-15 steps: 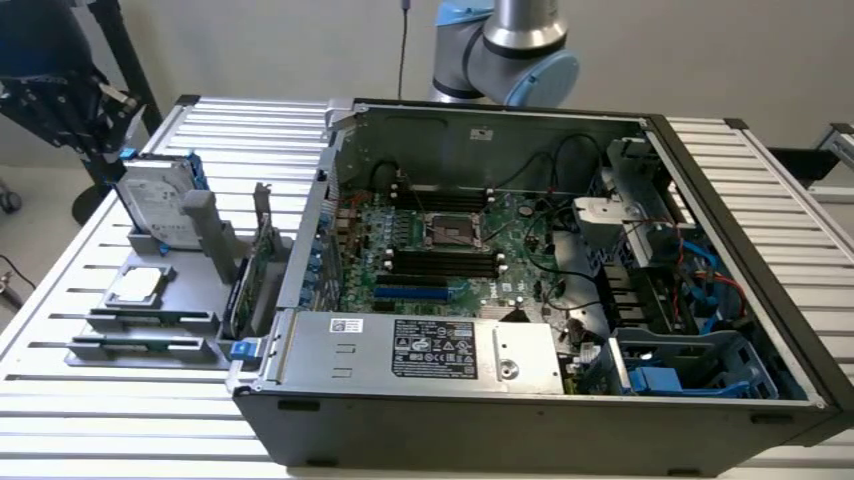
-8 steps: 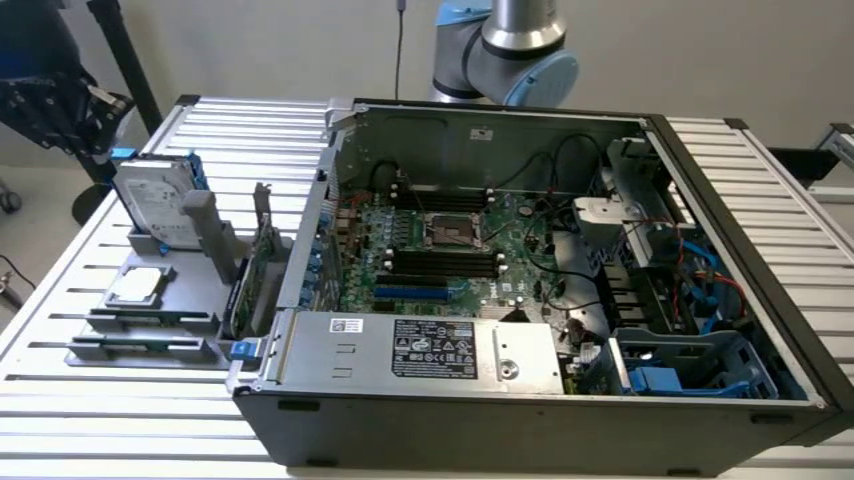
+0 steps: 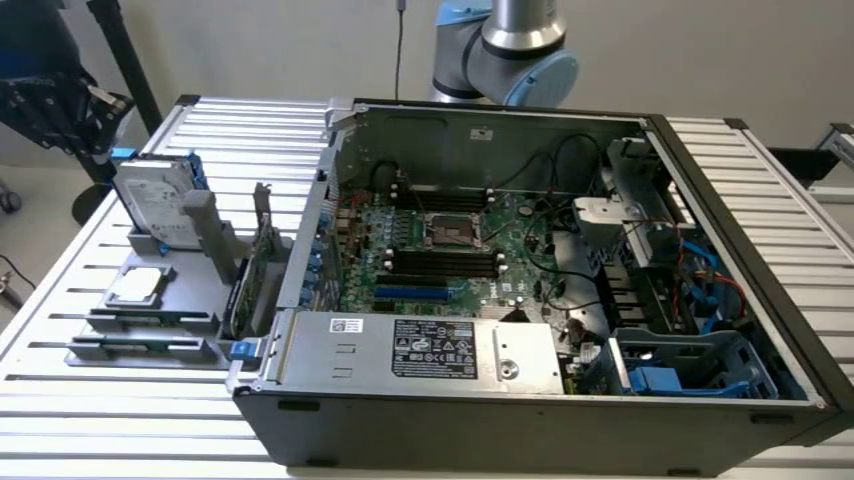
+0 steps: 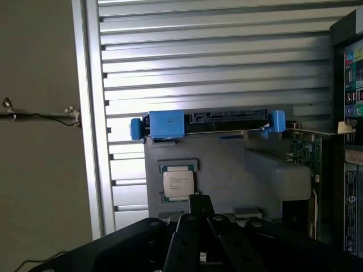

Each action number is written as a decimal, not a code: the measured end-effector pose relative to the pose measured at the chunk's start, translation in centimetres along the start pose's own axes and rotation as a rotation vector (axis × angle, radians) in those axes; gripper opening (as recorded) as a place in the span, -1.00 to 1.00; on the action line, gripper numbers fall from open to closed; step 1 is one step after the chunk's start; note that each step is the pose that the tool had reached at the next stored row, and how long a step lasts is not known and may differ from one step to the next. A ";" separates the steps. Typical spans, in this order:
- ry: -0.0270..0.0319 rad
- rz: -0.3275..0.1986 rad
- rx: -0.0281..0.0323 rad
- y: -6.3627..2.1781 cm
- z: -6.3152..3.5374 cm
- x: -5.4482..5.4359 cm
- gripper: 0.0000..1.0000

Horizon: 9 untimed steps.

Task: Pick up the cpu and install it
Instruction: 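Pick up the cpu and move it towards the insertion slot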

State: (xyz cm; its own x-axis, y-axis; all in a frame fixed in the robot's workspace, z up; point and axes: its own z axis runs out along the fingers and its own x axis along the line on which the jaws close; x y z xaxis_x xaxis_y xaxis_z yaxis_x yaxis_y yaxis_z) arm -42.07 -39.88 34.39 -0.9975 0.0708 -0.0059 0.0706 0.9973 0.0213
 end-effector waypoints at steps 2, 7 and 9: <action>0.0001 0.000 0.0000 0.00 0.00 0.0 -0.76; 0.0001 0.000 0.0000 0.00 0.00 0.0 -0.40; 0.0010 0.000 0.0001 0.00 -0.01 0.0 -0.29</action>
State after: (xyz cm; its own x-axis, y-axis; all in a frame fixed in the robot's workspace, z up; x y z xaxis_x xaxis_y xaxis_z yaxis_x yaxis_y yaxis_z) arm -42.08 -39.88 34.39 -0.9975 0.0708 -0.0049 0.0706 0.9973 0.0212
